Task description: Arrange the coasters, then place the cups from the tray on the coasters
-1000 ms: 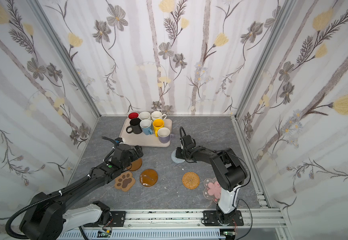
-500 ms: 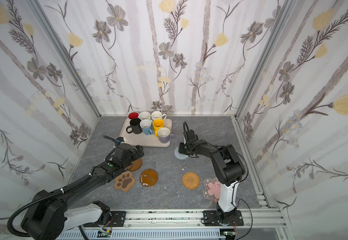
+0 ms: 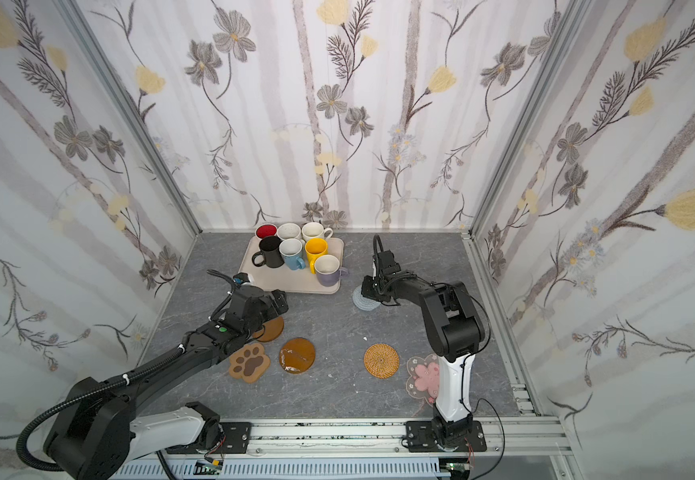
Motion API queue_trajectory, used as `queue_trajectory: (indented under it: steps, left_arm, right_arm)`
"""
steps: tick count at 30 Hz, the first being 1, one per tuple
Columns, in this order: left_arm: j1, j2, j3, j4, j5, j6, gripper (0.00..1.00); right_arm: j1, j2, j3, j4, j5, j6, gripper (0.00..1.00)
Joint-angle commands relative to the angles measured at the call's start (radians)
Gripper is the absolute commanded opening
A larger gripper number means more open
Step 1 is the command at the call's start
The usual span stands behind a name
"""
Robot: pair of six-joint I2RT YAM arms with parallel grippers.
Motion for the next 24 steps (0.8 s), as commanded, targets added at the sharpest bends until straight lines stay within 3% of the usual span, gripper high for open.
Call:
queue_trajectory:
  steps: [1,24]
  left_arm:
    - [0.001,0.006,0.012,0.028,-0.003,0.014,1.0]
    - [0.001,0.041,0.015,0.039,-0.003,0.033,1.0]
  right_arm:
    - [-0.009,0.029,0.044,-0.003,-0.01,0.013,0.3]
    - [-0.058,0.274,0.412,-0.053,-0.079,0.101,0.29]
